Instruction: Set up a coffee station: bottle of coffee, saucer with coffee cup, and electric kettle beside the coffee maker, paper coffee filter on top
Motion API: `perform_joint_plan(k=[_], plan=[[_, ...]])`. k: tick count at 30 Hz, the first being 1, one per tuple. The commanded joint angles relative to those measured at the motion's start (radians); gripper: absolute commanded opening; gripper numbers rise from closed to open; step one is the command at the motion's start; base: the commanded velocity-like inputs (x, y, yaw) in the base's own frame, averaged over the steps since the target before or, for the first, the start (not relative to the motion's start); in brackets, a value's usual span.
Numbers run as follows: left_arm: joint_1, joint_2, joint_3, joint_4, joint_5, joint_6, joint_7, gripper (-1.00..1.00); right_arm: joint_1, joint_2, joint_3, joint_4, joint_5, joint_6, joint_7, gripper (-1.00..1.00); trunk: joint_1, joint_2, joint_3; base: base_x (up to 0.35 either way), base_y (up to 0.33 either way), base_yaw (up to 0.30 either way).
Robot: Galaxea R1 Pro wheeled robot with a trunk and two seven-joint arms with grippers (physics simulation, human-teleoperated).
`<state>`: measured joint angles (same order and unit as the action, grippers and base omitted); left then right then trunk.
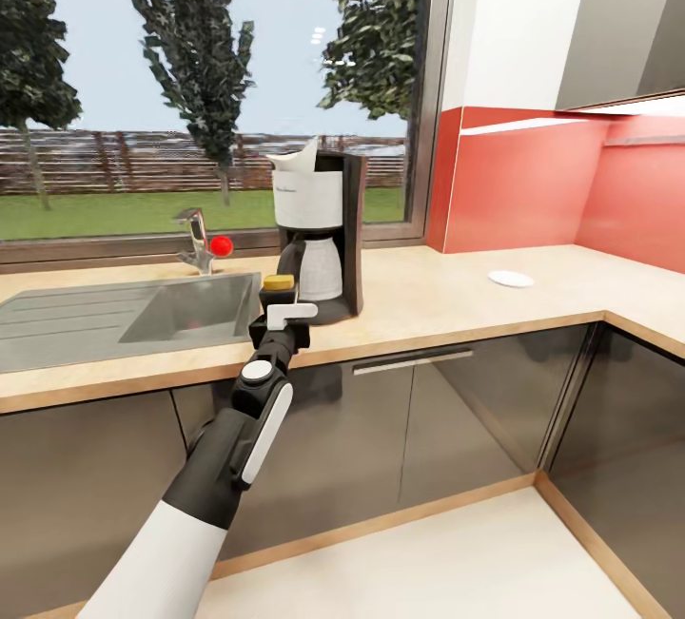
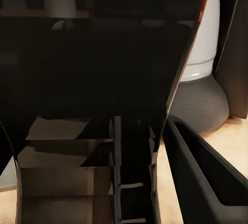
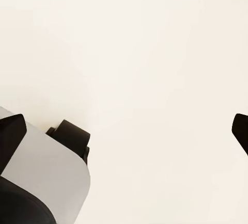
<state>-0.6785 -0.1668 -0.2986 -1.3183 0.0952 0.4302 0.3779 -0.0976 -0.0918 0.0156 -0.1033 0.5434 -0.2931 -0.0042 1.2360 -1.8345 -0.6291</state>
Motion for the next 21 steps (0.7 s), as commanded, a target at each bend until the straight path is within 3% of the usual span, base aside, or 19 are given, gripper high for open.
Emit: perform_joint_plan(k=[1,21], plan=[[-0.001,0.0,-0.002,-0.001,0.008,0.004,0.009,-1.0,-0.001,0.0,0.001,0.001,0.001,-0.003,0.0,1.0,0.0,-0.001,-0.001,0.0,0.0,0.0],[-0.001,0.001,-0.002,-0.002,0.008,0.004,0.009,-1.0,-0.001,-0.002,0.0,0.001,0.001,-0.003,0.0,1.0,0.0,-0.001,-0.001,0.053,0.0,0.0]])
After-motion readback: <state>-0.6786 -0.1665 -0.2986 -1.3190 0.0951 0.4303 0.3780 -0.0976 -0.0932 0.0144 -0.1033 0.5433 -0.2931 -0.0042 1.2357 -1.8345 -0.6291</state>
